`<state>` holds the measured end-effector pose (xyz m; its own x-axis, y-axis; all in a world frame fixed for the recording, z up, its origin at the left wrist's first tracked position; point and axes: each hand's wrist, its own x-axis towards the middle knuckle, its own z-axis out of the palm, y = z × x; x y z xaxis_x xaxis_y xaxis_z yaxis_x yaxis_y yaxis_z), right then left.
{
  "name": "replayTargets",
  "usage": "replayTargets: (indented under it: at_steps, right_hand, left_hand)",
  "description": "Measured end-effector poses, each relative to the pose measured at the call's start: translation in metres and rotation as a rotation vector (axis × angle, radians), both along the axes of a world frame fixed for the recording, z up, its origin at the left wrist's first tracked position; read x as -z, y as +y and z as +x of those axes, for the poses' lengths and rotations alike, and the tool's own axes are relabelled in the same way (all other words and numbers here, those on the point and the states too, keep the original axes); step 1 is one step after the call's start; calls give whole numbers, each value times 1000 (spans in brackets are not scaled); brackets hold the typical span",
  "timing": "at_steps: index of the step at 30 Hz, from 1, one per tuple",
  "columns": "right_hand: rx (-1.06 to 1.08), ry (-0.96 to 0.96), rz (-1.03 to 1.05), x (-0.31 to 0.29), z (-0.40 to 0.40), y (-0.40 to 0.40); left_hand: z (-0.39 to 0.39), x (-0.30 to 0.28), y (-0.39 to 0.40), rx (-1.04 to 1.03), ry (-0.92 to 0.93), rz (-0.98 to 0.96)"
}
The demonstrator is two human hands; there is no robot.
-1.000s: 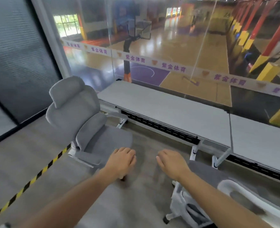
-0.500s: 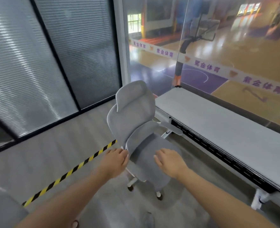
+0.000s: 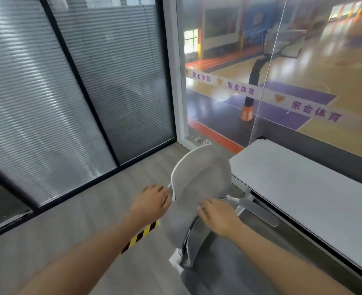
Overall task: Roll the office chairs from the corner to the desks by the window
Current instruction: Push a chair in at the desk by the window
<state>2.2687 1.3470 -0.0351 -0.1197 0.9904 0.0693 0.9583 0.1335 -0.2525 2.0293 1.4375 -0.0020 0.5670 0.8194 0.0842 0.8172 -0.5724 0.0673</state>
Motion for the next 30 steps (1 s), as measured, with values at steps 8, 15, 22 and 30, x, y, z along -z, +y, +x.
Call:
replayTargets:
  at_steps: [8,15,22,30]
  right_hand:
    - [200,202,-173,22,-71,113]
    - [683,612,-100,33,-128,165]
    - [906,814,76,30,-128,160]
    - [903,850,-3,40,-128,103]
  left_hand:
    - [7,16,169,343,-81,3]
    - [46,17,247,732,-110,-34]
    - [85,20,249,879,-106,-74]
    - [107,22,220,1090,-146,18]
